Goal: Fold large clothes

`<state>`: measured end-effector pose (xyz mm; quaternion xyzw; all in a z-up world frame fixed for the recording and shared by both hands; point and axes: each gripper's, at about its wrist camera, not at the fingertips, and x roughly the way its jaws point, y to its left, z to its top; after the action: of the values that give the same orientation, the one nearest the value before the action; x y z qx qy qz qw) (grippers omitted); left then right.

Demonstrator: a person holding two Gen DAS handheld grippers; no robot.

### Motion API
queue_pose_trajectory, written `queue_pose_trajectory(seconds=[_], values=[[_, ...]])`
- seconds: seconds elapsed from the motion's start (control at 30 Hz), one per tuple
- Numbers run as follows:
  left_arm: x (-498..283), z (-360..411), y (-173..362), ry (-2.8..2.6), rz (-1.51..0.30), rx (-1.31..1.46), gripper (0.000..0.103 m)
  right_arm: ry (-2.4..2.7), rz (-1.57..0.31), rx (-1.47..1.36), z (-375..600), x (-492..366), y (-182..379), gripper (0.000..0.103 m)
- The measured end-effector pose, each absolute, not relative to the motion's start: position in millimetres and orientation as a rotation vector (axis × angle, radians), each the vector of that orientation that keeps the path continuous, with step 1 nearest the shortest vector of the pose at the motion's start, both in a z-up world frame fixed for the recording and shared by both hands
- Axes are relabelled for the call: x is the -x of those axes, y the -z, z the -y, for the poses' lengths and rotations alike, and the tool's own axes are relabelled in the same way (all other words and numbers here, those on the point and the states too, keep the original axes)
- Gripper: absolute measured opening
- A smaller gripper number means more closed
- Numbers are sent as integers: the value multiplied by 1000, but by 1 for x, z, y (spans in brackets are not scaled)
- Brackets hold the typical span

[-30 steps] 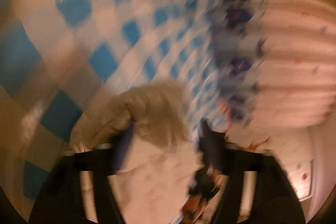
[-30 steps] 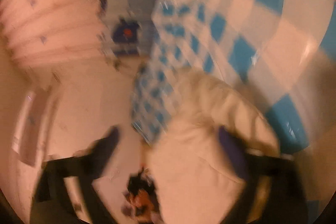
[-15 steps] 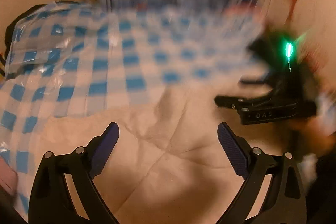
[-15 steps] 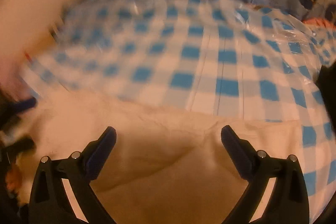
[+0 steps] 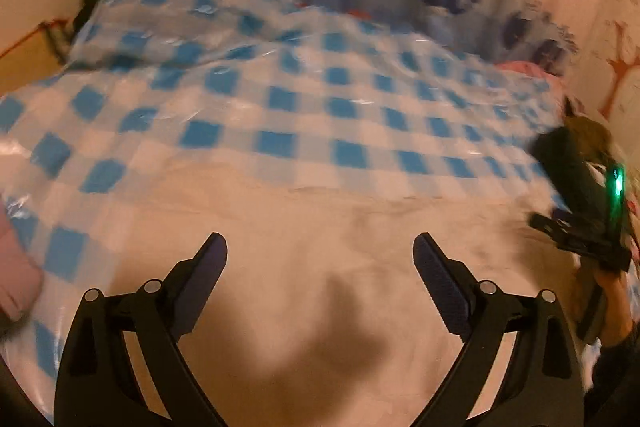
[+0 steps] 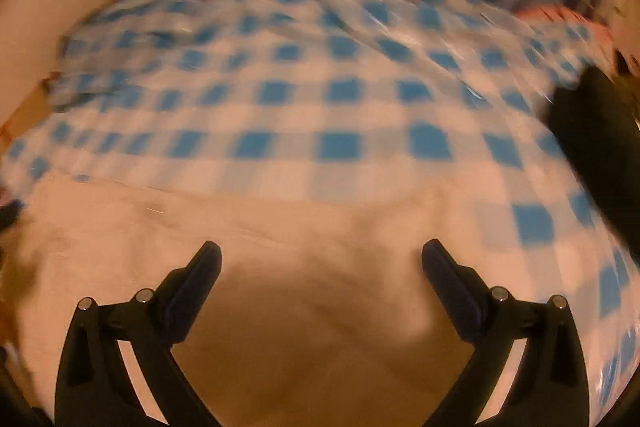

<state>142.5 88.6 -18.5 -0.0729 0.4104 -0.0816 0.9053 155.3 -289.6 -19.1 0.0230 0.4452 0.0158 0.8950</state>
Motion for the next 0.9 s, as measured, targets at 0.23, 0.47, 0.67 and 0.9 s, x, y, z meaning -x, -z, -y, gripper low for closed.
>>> queue_pose_trajectory(seconds=[0.23, 0.47, 0.67, 0.9], values=[[-162, -105, 95, 135, -959, 186, 92, 23, -1024, -78, 303, -166, 78, 98], [-99, -99, 32, 120, -794, 256, 92, -94, -882, -159, 299, -124, 9, 97], [-66, -15, 24, 239, -708, 65, 92, -129, -856, 34, 249, -94, 41, 98], [-75, -1, 49, 223, -801, -5, 92, -127, -919, 29, 246, -102, 52, 97]])
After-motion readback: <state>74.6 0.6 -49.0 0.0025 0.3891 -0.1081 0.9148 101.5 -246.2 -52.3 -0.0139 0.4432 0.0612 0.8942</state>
